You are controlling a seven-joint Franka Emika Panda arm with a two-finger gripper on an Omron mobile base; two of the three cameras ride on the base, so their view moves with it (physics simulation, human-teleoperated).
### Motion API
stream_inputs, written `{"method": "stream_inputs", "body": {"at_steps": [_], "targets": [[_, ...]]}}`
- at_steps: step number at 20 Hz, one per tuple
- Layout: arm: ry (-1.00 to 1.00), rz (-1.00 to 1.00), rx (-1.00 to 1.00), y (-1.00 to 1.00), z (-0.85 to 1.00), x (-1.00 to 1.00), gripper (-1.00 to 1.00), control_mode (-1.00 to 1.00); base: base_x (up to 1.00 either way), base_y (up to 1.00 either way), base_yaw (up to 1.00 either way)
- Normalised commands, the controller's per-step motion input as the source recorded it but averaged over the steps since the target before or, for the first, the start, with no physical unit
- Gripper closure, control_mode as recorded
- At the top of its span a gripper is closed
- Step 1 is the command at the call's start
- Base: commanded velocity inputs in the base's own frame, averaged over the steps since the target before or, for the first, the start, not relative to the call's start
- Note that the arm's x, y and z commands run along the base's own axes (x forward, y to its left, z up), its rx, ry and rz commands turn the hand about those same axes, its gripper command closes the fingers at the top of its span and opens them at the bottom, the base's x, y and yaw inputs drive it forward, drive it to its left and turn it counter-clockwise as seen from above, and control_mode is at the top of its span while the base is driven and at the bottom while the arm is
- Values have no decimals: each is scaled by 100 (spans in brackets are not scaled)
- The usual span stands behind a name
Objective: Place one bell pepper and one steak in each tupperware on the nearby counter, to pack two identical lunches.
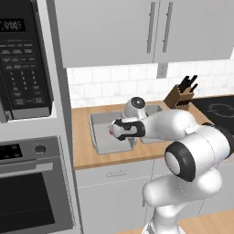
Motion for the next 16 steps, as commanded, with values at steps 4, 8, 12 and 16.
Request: {"method": "stream_inputs", "body": {"at_steps": [4,8,12,16], "targets": [[-13,-9,8,-47,87,-90,-100,-100,0,0,0],[-13,-13,7,-47,100,-78,-100,-100,0,0,0],[-1,-16,8,-47,100,-94,-100,-100,0,0,0],[3,-18,9,-49,85,-100,-100,-100,0,0,0]]}}
